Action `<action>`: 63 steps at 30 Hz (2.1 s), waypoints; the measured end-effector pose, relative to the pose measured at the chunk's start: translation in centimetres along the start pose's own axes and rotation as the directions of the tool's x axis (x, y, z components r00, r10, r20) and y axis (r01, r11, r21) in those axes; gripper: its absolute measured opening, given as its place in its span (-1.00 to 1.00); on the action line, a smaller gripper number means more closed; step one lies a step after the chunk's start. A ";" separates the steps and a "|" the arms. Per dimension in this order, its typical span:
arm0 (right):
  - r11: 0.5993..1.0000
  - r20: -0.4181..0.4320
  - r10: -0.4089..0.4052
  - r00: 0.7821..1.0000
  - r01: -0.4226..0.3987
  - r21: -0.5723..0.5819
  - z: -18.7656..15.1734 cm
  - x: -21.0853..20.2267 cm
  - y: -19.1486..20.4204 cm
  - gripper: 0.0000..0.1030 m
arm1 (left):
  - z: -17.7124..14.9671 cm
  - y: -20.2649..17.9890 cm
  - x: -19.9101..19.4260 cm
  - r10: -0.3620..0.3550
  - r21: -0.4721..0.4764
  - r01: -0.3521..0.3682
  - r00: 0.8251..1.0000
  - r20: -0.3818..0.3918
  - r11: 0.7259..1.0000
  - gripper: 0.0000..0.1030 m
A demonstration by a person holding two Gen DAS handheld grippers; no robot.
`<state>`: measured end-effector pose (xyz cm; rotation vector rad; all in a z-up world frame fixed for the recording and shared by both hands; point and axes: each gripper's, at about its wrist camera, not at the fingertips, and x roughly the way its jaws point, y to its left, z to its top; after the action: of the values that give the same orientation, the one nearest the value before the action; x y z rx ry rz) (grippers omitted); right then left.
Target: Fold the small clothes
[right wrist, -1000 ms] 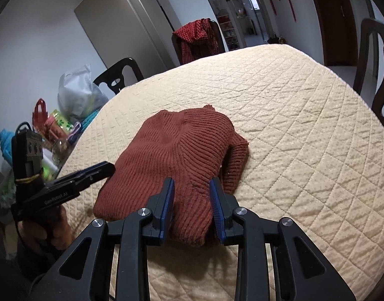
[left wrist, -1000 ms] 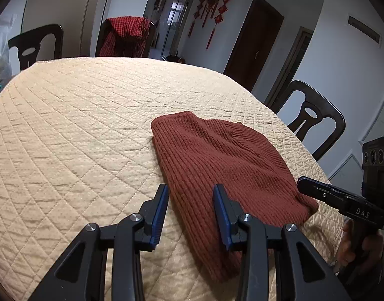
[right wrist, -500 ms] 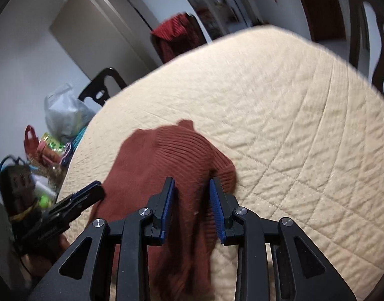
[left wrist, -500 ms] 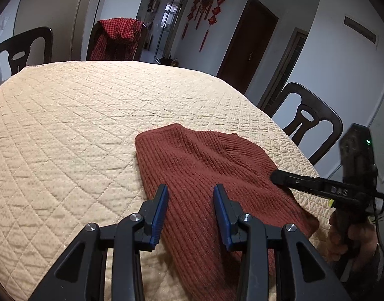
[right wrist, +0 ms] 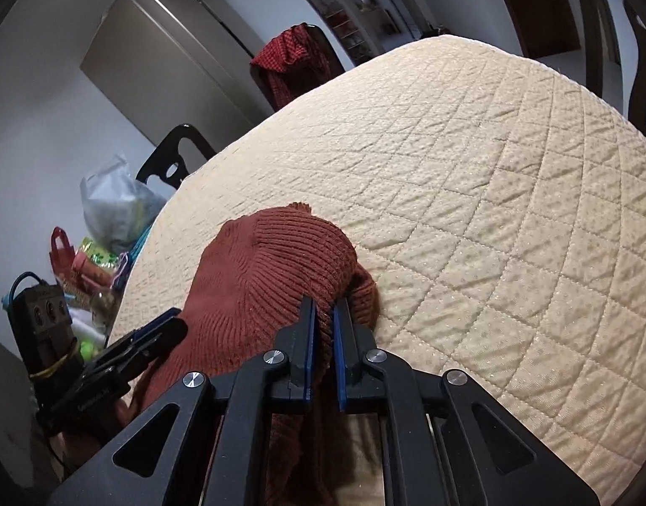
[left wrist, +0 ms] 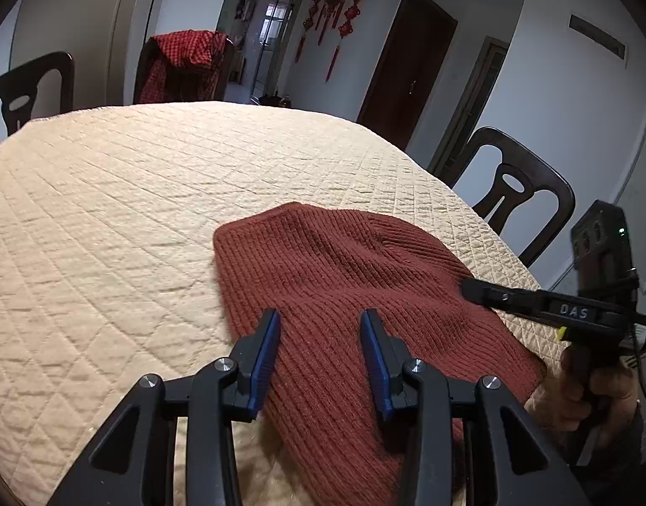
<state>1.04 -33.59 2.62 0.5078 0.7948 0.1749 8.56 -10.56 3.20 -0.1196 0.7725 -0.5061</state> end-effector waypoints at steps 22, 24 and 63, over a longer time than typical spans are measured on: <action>0.961 -0.061 -0.068 0.996 0.049 -0.270 -5.8 -2.8 3.1 -0.88 | -5.0 0.0 -2.7 -0.044 -0.053 0.040 0.996 -0.077 0.998 -0.08; 0.963 -0.060 -0.065 0.996 0.047 -0.266 -5.8 -2.7 3.1 -0.88 | -5.1 0.2 -2.5 -0.051 -0.060 0.046 0.996 -0.077 0.997 -0.05; 0.996 -0.066 0.077 0.995 -0.074 0.042 0.6 1.9 -1.1 0.13 | -1.3 1.9 1.1 -0.078 -0.200 0.060 0.993 -0.085 0.978 0.27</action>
<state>2.76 -34.12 1.20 0.5720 0.8465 0.2481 9.01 -9.31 1.03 -0.3094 0.9113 -0.5030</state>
